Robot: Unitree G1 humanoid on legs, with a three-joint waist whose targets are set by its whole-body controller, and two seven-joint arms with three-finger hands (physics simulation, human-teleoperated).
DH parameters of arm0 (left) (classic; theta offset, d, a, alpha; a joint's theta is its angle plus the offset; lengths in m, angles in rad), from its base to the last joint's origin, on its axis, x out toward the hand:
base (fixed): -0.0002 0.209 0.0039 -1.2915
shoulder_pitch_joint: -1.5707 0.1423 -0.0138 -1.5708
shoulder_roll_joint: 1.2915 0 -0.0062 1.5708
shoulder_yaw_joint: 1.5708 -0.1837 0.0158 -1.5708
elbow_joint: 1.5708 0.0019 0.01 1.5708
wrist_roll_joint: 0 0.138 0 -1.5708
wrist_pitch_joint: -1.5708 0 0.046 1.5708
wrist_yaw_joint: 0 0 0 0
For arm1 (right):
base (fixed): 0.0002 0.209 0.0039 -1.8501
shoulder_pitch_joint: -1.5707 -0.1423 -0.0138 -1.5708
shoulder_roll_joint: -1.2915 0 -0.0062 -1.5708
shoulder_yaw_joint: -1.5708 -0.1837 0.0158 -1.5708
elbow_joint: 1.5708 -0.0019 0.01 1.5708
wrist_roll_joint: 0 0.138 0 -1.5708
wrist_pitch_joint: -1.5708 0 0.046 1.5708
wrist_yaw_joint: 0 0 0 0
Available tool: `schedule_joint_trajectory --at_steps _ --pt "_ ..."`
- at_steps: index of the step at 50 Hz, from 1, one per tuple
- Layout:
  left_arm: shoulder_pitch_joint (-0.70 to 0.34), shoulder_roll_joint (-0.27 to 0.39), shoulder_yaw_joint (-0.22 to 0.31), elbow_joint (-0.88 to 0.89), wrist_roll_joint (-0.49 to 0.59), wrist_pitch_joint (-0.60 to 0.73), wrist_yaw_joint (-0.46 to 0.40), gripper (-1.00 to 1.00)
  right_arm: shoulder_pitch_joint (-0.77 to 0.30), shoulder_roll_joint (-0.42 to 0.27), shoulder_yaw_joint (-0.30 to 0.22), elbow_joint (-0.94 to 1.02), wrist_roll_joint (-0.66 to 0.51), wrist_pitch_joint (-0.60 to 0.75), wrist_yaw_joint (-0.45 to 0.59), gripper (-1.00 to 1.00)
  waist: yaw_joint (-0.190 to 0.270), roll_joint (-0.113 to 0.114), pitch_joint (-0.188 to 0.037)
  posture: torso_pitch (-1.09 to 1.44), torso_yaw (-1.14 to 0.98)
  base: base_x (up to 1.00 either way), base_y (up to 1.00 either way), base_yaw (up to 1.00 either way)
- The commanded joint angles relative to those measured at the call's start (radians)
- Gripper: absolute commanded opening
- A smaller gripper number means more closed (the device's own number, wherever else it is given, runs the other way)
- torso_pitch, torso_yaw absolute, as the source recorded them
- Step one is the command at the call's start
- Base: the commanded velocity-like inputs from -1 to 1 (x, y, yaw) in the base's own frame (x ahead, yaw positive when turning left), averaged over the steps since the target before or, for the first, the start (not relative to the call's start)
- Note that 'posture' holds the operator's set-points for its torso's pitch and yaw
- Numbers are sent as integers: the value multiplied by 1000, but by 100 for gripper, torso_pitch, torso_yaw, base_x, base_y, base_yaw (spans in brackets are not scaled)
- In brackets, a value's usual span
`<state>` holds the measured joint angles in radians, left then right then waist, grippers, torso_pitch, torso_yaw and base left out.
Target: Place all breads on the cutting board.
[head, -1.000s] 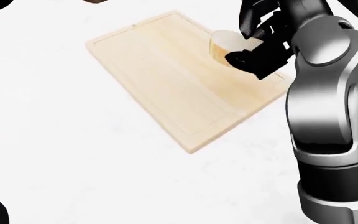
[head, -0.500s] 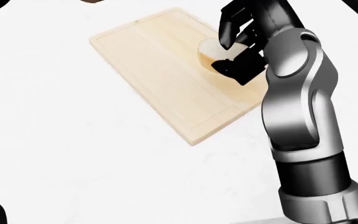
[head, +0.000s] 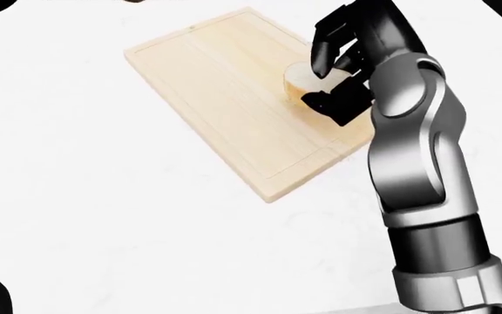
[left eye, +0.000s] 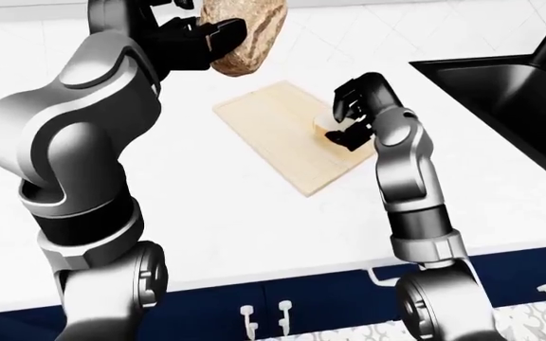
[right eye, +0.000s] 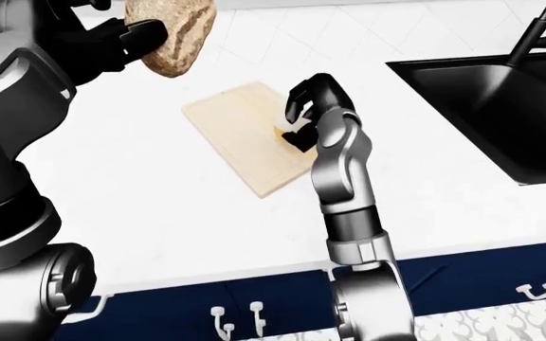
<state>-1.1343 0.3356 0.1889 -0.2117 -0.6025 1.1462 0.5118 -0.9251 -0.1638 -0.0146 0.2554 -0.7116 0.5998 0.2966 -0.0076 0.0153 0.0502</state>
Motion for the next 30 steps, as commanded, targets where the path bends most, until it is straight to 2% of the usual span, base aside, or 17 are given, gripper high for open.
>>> schedule_joint_trajectory --at_steps 1,4,6,7,8,10,21,26,30 --pt "-33 10 10 -22 1 -31 -1 -100 -39 -6 -4 -33 -3 -24 -17 -92 0 0 -32 0 0 0 0 0" --pt "-32 13 12 -24 -1 -29 -1 -100 -36 -6 -5 -26 -1 -26 -22 -23 0 0 -32 0 0 0 0 0" --pt "-32 11 12 -27 -3 -27 1 -100 -33 -5 -4 -28 0 -26 -24 -18 0 0 -32 0 0 0 0 0" --pt "-31 10 12 -28 -4 -28 2 -100 -33 -5 -3 -29 -1 -24 -22 2 0 0 -32 0 0 0 0 0" --pt "-32 10 12 -27 -5 -28 3 -100 -34 -6 -3 -31 -2 -21 -22 43 0 0 -32 0 0 0 0 0" --pt "-33 7 11 -30 -7 -25 6 -100 -36 -7 -4 -31 -1 -18 -21 100 0 -1 -32 0 0 0 0 0" --pt "-22 2 -7 -20 2 -38 -8 -100 -53 -14 -9 -61 3 6 -8 100 0 -2 -31 0 0 0 0 0" --pt "-9 -11 -31 25 48 -66 -57 -100 -107 -28 -11 -104 0 50 30 100 2 -1 -30 0 0 0 0 0" --pt "1 -23 -66 92 124 -119 -116 -100 -158 -43 -13 -119 -8 83 64 100 2 -2 -29 0 0 0 0 0"
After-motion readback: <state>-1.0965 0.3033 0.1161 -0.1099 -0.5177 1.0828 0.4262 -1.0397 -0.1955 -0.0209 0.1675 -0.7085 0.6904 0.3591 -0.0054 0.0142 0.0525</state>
